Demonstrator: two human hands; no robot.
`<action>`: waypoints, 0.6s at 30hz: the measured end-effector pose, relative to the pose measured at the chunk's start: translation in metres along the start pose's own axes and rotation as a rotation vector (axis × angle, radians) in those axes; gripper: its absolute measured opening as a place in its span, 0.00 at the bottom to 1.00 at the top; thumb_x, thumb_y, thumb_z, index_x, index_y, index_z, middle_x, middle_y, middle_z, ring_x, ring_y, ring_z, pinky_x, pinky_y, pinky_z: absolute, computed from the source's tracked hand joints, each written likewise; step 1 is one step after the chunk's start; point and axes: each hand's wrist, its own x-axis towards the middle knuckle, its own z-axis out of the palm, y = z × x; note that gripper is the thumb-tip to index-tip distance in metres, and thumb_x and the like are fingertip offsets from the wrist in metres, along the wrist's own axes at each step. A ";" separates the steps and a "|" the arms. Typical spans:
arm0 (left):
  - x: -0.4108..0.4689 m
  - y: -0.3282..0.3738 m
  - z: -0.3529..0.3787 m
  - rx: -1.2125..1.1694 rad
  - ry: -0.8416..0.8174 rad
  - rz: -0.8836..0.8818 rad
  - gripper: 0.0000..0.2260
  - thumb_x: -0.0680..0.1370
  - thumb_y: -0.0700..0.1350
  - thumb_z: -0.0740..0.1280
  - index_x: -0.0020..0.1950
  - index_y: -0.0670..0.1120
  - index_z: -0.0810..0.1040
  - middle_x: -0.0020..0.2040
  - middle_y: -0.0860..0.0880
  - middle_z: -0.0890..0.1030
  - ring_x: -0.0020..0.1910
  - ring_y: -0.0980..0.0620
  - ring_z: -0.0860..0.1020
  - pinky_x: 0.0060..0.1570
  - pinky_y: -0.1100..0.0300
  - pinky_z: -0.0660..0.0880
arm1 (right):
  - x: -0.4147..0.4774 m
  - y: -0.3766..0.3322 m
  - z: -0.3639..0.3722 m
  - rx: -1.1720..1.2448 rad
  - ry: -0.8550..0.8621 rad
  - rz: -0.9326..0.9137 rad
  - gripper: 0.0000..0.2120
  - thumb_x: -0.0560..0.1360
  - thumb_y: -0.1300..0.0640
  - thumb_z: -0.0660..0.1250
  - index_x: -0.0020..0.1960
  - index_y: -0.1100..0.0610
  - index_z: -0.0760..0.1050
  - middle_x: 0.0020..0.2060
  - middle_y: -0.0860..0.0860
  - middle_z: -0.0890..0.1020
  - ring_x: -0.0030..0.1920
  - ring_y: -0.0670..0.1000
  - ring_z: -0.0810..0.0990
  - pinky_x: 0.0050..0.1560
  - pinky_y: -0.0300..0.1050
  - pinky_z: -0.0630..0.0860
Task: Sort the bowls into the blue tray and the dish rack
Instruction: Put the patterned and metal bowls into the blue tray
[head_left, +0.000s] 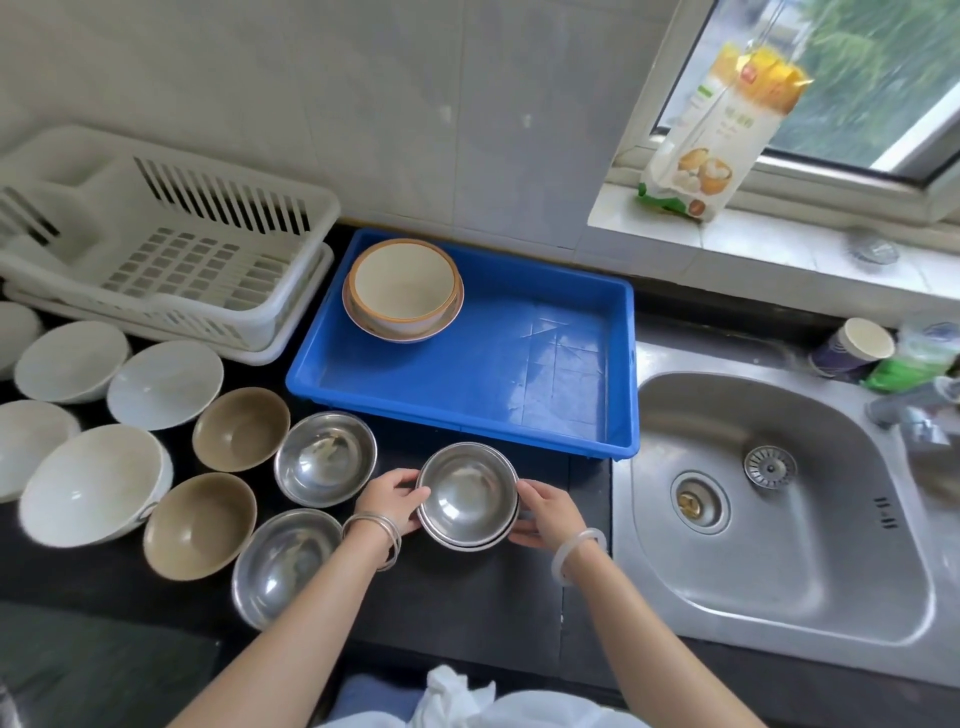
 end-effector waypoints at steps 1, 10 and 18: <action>-0.001 0.000 0.000 -0.017 -0.004 -0.001 0.14 0.76 0.32 0.63 0.61 0.37 0.73 0.48 0.41 0.79 0.48 0.44 0.77 0.42 0.53 0.77 | 0.000 0.000 0.001 0.006 -0.001 -0.001 0.12 0.77 0.49 0.62 0.57 0.52 0.78 0.53 0.55 0.81 0.46 0.56 0.84 0.41 0.44 0.81; -0.016 0.042 -0.005 -0.013 -0.018 0.205 0.14 0.75 0.34 0.65 0.61 0.39 0.74 0.50 0.44 0.78 0.48 0.48 0.77 0.39 0.62 0.77 | 0.000 -0.028 0.001 -0.013 0.050 -0.156 0.09 0.78 0.58 0.62 0.48 0.54 0.81 0.40 0.53 0.82 0.40 0.54 0.83 0.38 0.43 0.81; 0.001 0.112 0.019 -0.052 -0.039 0.315 0.07 0.75 0.37 0.66 0.53 0.42 0.75 0.47 0.45 0.79 0.44 0.48 0.79 0.42 0.58 0.77 | 0.021 -0.103 -0.021 0.031 0.105 -0.256 0.09 0.77 0.59 0.62 0.39 0.56 0.78 0.36 0.52 0.78 0.27 0.49 0.82 0.29 0.36 0.78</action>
